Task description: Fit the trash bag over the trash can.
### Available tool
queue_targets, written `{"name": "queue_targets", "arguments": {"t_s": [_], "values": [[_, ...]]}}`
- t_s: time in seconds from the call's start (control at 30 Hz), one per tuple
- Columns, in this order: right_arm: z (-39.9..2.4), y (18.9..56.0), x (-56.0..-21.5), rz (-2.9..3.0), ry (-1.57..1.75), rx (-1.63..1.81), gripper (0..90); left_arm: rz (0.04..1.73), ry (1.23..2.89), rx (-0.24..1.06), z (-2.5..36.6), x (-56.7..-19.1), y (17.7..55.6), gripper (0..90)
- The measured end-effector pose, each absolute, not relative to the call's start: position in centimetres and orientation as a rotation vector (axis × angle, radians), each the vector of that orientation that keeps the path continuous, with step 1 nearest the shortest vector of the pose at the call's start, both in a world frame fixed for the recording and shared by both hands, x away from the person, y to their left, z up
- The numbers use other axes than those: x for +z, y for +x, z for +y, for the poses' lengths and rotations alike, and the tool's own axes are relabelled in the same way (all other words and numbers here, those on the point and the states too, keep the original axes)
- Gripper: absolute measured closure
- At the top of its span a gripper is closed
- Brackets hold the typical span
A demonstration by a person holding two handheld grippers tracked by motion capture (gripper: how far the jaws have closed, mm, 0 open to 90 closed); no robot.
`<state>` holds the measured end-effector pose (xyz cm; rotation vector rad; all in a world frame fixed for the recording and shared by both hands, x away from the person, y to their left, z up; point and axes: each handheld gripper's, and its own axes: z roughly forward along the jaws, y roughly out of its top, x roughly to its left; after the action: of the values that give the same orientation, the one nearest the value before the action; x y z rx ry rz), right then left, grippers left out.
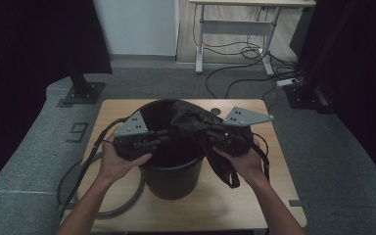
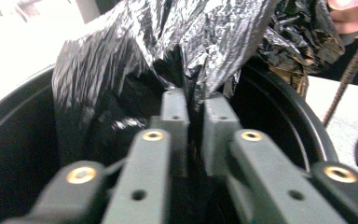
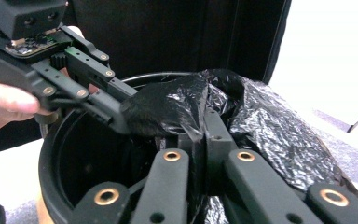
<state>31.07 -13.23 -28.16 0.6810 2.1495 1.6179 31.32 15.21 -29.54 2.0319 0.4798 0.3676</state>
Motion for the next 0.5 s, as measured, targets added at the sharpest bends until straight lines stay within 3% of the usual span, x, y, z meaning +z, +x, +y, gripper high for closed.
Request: {"name": "queue_targets", "arguments": {"t_s": [0.07, 0.2, 0.23, 0.27, 0.3, 0.5], "values": [[-13.4, 31.0, -28.3, 2.153, 0.675, 1.618, 85.3, 0.479, 2.037, 0.358, 15.1, -29.6, 31.4, 89.2], [-13.6, 31.0, -28.6, 2.161, 0.662, 1.618, 78.9, 0.482, 2.054, 0.356, 14.9, -29.8, 31.5, 90.0], [-13.8, 30.8, -28.7, 2.163, 0.646, 1.62, 69.3, 0.488, 2.061, 0.361, 15.0, -29.8, 31.5, 90.0], [-13.8, 30.8, -28.7, 2.163, 0.646, 1.62, 69.3, 0.488, 2.061, 0.361, 15.0, -29.8, 31.5, 90.0], [-14.1, 30.5, -28.7, 2.161, 0.623, 1.615, 60.7, 0.492, 2.064, 0.362, 15.1, -29.8, 31.5, 90.0], [-15.6, 29.5, -28.2, 2.124, 0.631, 1.608, 49.1, 0.499, 2.053, 0.378, 15.5, -29.7, 31.3, 90.0]]}}
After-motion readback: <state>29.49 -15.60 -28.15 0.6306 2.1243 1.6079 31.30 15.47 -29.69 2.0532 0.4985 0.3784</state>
